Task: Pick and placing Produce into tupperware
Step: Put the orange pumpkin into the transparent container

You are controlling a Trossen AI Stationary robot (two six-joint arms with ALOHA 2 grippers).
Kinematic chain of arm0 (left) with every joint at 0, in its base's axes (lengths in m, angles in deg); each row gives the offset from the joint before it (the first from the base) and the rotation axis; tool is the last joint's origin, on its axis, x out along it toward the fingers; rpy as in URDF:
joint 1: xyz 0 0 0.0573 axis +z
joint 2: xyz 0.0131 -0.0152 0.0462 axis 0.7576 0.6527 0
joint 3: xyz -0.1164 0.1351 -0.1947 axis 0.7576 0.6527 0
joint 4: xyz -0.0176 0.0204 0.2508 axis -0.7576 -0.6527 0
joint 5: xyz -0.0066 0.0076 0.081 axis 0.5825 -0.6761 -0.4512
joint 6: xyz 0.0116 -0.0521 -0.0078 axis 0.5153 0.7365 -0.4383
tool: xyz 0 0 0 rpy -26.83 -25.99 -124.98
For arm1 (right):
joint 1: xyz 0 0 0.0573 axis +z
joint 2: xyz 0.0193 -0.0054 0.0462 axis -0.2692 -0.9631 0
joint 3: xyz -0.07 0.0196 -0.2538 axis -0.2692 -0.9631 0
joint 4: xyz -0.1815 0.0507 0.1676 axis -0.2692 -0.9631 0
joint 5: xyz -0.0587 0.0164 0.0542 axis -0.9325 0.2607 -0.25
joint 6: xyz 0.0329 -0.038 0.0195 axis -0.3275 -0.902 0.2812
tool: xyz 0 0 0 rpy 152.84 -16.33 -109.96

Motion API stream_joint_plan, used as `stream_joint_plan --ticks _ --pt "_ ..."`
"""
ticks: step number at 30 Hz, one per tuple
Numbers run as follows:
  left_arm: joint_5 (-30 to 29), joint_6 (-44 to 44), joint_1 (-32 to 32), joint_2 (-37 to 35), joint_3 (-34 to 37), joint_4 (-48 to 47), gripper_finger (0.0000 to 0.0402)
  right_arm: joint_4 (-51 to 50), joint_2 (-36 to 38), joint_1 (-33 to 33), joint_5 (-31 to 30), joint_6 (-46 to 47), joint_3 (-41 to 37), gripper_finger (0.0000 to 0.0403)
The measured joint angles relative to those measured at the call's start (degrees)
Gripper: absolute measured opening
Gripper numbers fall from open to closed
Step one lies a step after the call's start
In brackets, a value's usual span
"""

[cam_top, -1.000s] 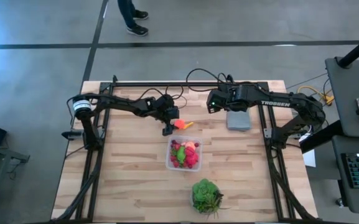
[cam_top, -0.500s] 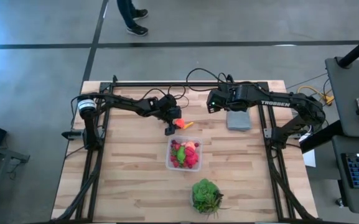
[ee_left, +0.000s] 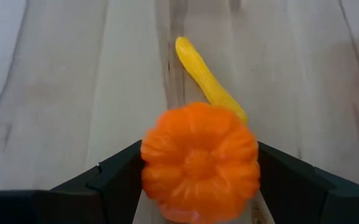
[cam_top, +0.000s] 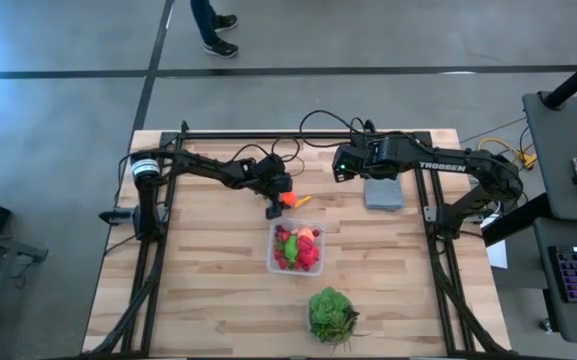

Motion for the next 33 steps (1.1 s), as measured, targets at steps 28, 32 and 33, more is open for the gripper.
stream_joint_plan --ticks 28,32,33 --pt "-1.7 -1.1 0.0 -3.4 -2.1 -4.8 0.0224 0.0 0.0 0.0 -0.2 -0.1 -0.3 0.0267" --pt "-2.0 -1.1 0.0 -6.3 -2.5 -5.4 0.0223 -0.1 0.0 0.0 -0.1 -0.1 -0.3 0.0267" --pt "-2.6 -1.1 0.0 -6.9 -2.5 -5.7 0.0223 -0.1 0.0 0.0 -0.1 -0.1 -0.3 0.0267"
